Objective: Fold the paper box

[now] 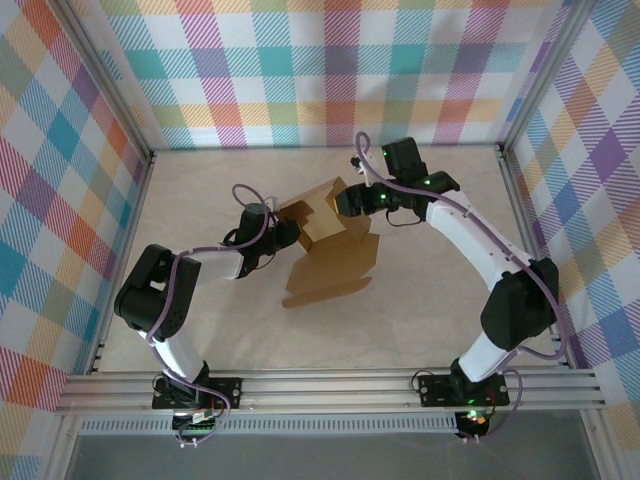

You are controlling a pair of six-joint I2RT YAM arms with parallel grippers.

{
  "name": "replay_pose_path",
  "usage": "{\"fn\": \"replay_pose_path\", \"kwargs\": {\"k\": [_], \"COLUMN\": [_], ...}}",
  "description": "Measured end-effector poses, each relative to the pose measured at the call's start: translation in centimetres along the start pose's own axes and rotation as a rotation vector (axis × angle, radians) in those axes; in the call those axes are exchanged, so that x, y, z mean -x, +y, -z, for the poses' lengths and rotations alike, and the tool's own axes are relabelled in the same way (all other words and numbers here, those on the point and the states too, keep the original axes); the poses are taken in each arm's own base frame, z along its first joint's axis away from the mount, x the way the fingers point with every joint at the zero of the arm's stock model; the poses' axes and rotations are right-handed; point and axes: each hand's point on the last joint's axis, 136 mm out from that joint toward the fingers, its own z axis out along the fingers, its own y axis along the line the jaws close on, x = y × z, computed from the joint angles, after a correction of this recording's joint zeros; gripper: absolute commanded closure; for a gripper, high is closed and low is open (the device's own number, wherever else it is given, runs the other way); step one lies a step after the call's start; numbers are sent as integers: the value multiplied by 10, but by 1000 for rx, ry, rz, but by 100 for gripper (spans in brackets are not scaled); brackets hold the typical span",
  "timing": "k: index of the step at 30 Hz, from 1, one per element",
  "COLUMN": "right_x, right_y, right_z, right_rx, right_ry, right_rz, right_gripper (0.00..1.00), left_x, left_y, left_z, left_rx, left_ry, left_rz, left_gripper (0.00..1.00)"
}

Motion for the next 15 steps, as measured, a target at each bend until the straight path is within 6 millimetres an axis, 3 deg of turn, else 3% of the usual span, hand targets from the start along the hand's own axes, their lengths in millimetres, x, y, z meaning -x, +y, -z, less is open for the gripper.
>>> {"fn": "replay_pose_path", "kwargs": {"k": [6, 15], "right_x": [-2, 2], "right_y": [-6, -22], "right_z": [-7, -23], "right_rx": [-91, -309], "right_ry": [9, 26], "right_rz": [98, 184], "right_gripper": [56, 61], "left_x": [-2, -5], "left_y": [0, 9], "left_z": [0, 1], "left_rx": [-1, 28], "left_ry": [8, 28], "left_rz": [2, 18], "left_gripper": [100, 100]}}
